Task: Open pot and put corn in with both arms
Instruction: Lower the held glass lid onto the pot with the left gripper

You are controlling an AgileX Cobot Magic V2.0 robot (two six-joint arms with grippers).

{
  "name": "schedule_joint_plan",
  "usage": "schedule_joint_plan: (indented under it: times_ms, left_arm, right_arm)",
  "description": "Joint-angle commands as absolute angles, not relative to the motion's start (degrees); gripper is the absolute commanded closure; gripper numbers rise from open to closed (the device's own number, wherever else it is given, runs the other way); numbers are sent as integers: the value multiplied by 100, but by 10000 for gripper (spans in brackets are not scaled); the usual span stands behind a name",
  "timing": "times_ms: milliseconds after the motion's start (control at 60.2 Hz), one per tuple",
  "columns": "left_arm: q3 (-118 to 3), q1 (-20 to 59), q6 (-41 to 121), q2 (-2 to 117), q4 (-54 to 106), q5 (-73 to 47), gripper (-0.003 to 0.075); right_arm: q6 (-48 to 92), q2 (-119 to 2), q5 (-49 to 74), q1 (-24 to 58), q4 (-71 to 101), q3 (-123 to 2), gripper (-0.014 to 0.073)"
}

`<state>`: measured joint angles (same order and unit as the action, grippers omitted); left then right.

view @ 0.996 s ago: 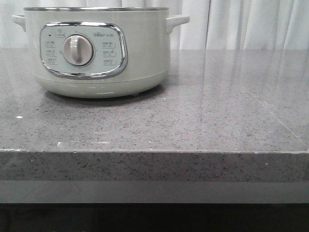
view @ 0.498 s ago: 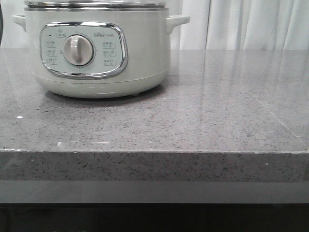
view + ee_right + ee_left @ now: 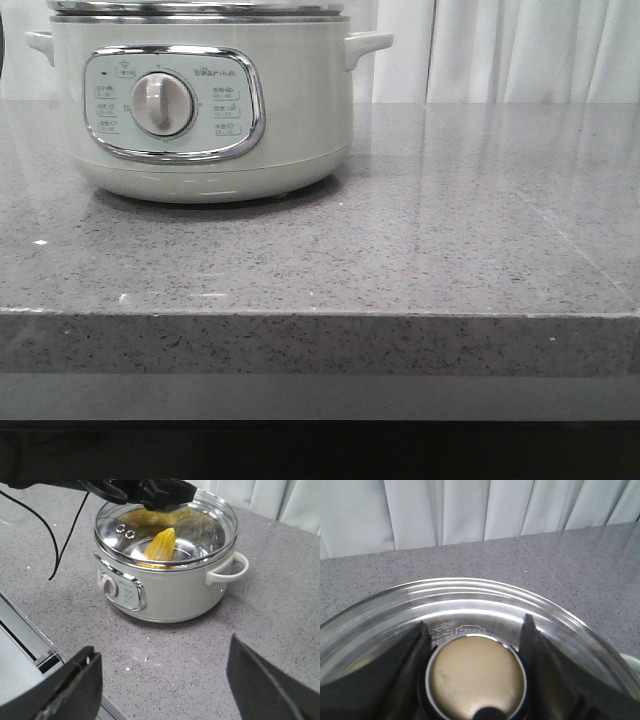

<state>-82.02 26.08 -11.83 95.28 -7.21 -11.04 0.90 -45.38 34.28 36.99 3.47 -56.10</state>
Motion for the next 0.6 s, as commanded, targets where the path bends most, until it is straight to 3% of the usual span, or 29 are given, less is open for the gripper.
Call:
schedule_joint_plan:
  times_ms: [0,581]
  left_arm:
    - [-8412,2610,-1213,9198,-676,-865,490]
    - [-8415,2619,-1213,9126,-527,-904,490]
  right_arm:
    - [88,-4494,2974,3678,309,-5756,53]
    - [88,-4494,2974,3678,309,-5756,53]
